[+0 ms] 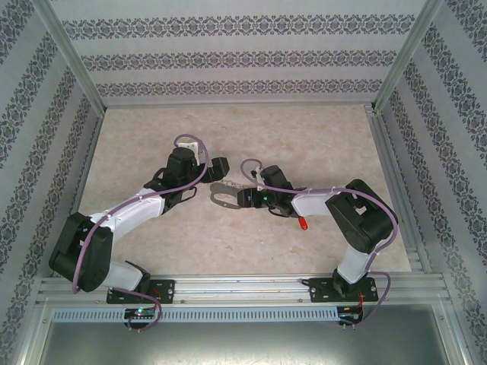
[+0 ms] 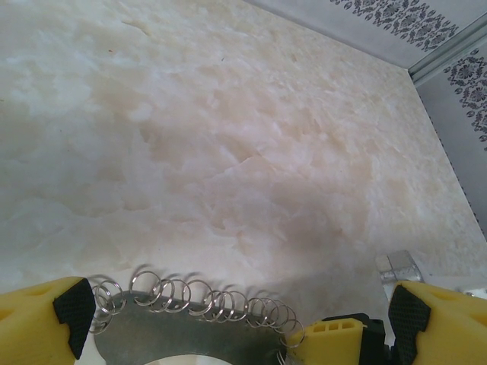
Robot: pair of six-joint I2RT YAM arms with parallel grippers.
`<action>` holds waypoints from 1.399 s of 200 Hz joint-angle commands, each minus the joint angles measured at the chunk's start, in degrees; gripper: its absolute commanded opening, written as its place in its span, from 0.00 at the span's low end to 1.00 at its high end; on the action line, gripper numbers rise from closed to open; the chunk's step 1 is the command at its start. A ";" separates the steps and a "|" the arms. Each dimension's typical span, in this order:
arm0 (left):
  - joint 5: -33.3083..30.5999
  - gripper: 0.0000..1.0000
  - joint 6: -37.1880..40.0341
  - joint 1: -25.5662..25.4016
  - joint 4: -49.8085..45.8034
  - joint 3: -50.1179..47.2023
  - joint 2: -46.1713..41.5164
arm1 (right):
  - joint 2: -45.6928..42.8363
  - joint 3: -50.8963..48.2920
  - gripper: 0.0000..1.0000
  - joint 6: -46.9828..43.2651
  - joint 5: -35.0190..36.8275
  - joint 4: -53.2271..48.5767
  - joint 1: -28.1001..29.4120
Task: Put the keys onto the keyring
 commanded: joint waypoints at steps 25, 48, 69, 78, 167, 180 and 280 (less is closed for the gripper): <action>0.19 1.00 -0.44 -0.46 3.01 -0.46 -0.16 | -0.40 1.60 0.59 -5.44 4.92 -7.58 0.79; 0.28 1.00 -0.54 -0.43 3.02 -0.40 -0.12 | -0.37 2.18 0.57 -7.31 7.52 -9.78 0.84; 0.40 1.00 -0.58 -0.41 3.05 -0.19 0.08 | -0.43 2.75 0.54 -8.41 9.60 -11.74 0.94; 0.56 1.00 -0.63 -0.47 3.18 0.02 0.18 | -0.51 2.91 0.54 -8.70 10.15 -12.15 1.01; 1.53 1.00 -1.03 -0.48 3.88 0.65 1.14 | 0.08 4.90 0.42 -11.08 14.92 -15.49 2.24; 1.56 1.00 -0.90 -0.43 3.89 0.67 1.06 | 0.34 5.08 0.41 -11.26 15.04 -15.79 2.40; 1.96 1.00 -0.73 -0.45 4.41 0.51 1.24 | -0.15 5.54 0.26 -12.00 15.65 -16.34 2.99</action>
